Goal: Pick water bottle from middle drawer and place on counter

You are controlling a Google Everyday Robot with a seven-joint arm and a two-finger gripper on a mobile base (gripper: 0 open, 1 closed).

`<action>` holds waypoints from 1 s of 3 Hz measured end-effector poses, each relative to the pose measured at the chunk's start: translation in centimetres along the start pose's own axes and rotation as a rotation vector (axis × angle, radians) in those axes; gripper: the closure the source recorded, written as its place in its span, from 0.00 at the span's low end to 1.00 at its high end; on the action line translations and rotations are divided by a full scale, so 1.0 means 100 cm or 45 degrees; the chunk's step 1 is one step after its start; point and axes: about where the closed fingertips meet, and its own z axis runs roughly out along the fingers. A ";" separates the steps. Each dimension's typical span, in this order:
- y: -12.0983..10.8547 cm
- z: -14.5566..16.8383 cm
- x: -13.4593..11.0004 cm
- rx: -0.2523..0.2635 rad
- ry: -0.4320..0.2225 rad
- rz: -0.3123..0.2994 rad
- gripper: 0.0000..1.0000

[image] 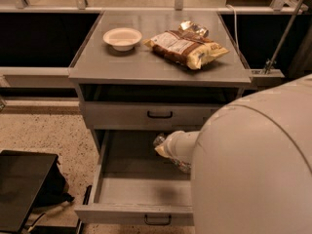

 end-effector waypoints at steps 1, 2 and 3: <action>0.001 0.002 0.001 -0.008 0.003 -0.008 1.00; -0.001 -0.006 -0.007 -0.021 0.011 -0.014 1.00; 0.002 -0.042 -0.005 -0.038 0.081 -0.040 1.00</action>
Offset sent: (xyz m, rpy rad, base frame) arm 0.0000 0.0010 0.0289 -0.0083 0.0318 0.0276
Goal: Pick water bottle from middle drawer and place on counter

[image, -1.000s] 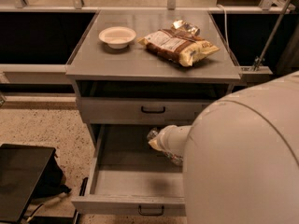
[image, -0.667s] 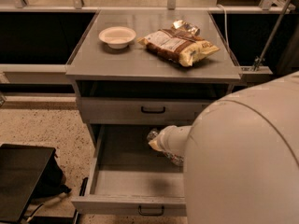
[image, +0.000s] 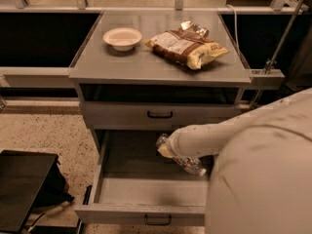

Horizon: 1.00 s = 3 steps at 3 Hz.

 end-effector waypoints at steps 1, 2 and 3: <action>0.008 -0.043 0.015 0.013 0.022 -0.177 1.00; -0.007 -0.072 -0.020 0.109 -0.132 -0.453 1.00; -0.013 -0.075 -0.019 0.129 -0.135 -0.511 1.00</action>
Offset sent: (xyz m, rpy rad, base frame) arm -0.1002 0.1345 0.3385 -0.2638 -0.6800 0.2378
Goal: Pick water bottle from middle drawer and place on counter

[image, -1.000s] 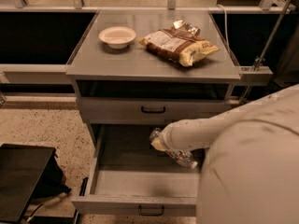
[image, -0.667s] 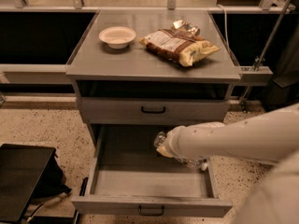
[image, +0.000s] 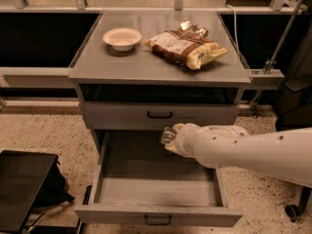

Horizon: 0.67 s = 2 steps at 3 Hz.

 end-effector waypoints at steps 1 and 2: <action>-0.013 -0.003 -0.016 0.037 -0.047 -0.058 1.00; -0.057 -0.031 -0.062 0.162 -0.182 -0.201 1.00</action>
Offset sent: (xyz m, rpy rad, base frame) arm -0.0143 0.0981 0.2288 -0.0351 -0.4666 0.2219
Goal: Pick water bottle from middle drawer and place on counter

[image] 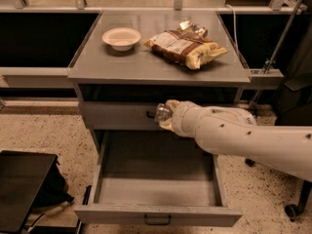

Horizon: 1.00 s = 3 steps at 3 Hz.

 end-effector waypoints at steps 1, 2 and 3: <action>-0.063 -0.061 -0.050 0.212 -0.133 -0.185 1.00; -0.063 -0.061 -0.050 0.212 -0.132 -0.185 1.00; -0.096 -0.050 -0.068 0.309 -0.164 -0.241 1.00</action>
Offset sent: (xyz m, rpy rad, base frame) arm 0.0014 -0.0003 0.0824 -0.0044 -0.1906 0.0518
